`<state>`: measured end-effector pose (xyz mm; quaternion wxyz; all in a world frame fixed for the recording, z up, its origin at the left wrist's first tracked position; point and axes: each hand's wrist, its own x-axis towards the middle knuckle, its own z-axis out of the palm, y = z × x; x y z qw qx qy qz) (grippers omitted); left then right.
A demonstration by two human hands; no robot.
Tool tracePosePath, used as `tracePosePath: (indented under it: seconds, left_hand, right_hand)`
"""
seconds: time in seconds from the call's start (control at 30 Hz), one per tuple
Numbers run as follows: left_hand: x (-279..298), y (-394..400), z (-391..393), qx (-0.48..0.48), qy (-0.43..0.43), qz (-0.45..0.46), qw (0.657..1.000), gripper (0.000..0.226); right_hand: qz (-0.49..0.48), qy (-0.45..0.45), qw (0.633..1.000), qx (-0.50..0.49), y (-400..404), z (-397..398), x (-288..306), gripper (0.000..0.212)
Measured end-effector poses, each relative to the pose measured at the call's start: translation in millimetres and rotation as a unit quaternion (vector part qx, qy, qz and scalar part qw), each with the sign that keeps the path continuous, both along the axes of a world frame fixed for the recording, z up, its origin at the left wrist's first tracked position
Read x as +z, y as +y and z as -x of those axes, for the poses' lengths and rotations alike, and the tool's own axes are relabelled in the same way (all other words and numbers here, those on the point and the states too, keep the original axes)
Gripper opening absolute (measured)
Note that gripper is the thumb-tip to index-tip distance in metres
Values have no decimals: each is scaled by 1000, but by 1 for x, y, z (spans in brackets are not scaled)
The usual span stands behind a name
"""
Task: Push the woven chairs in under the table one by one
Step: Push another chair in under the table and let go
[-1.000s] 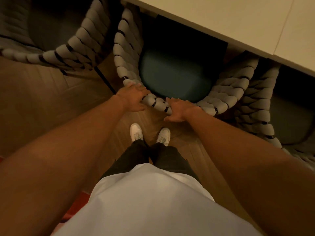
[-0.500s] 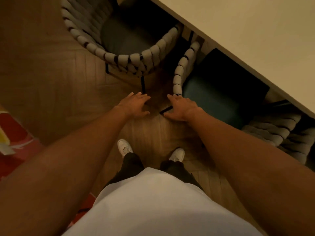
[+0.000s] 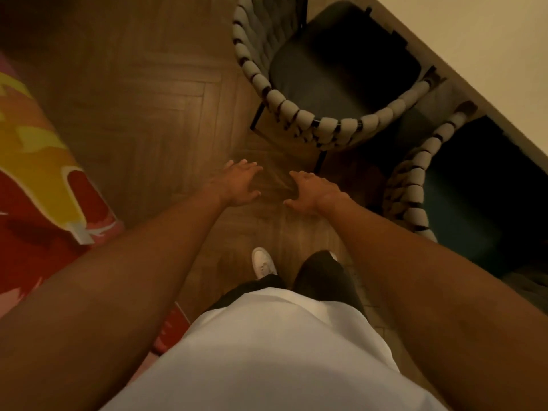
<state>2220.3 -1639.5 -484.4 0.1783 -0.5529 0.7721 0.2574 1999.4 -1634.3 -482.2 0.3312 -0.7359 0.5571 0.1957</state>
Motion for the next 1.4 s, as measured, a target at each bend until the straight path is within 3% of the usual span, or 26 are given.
tracePosePath:
  seconds: [0.3,0.5,0.7,0.97,1.23,1.3,1.4]
  left_hand:
    - [-8,-79,-58,32,21,2,999,74]
    - [-9,-162,-65,3,1,6,1000,74]
    - [-12,-239,-60,-13,30,61,998,78]
    - [-43,-317,-43,-189,-11,69,979,69]
    - [-70,-382,-15,-459,-74,38,884,48]
    - [-70,-389,-16,-487,-63,35,870,43]
    - [-65,-393,-21,-477,-61,1,877,37]
  right_hand:
    - [27,-5,999,35,-108,-49,0,83]
    - [135,-51,990,-3,-182,-71,-1,57]
    - [81,-66,994,-40,-236,-74,-11,66]
    - [-53,-55,981,-180,-251,-68,-45,71]
    - [-56,-15,950,-308,-252,-82,-59,61]
    - [-58,16,945,-322,-256,-90,-60,59]
    - [-35,68,941,-330,-257,-101,-60,56]
